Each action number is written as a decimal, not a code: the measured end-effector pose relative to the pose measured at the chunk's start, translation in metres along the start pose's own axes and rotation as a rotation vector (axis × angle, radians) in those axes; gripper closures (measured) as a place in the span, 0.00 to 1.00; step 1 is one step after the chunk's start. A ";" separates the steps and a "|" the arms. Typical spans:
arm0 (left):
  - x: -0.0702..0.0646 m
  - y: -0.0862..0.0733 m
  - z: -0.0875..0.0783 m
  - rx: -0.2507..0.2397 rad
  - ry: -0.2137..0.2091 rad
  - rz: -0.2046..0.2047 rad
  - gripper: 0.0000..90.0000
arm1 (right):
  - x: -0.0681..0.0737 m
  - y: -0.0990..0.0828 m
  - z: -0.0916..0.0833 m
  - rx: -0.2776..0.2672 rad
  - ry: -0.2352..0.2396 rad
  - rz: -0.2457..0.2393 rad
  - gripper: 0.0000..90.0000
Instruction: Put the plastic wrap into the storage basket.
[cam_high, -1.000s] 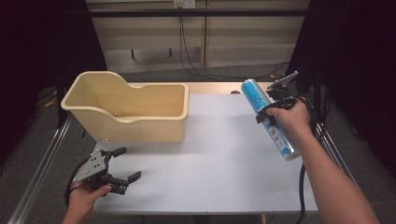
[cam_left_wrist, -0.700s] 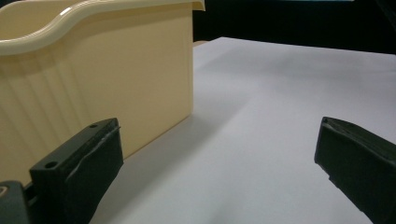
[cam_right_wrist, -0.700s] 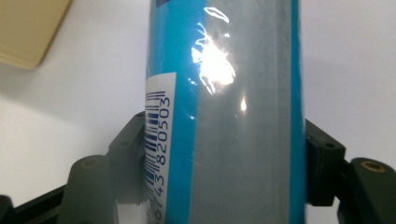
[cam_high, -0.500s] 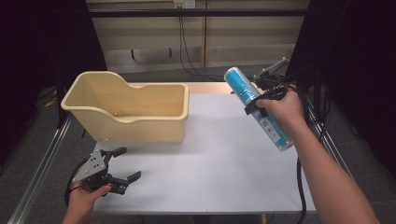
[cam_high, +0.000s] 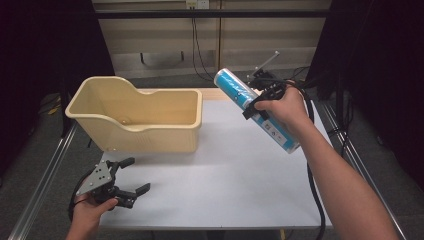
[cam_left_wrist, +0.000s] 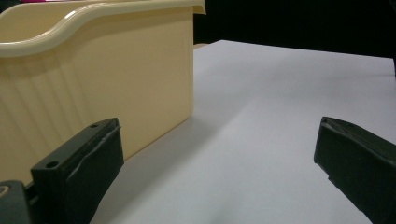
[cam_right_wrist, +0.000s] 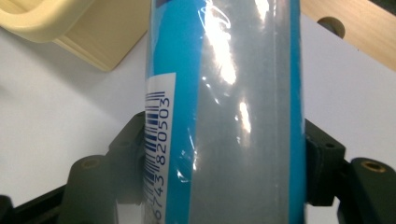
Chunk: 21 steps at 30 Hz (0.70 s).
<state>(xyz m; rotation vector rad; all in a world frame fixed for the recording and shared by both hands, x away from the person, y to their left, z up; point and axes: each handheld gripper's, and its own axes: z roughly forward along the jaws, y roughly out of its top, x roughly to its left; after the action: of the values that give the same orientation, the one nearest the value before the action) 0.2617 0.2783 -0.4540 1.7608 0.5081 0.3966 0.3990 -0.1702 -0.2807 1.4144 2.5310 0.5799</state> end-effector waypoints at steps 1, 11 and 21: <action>0.000 0.000 0.000 0.000 0.000 0.000 0.01 | 0.002 0.003 0.000 0.001 0.010 -0.005 0.36; 0.002 -0.001 -0.002 0.006 0.000 0.005 0.02 | 0.015 0.021 0.002 0.000 0.029 -0.092 0.36; 0.002 -0.001 -0.002 0.001 0.000 0.008 0.02 | 0.032 0.040 0.003 -0.003 0.064 -0.157 0.36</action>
<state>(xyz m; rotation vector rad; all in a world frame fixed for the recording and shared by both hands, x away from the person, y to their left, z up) 0.2625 0.2809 -0.4542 1.7642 0.5017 0.4024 0.4144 -0.1231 -0.2655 1.2006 2.6585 0.6095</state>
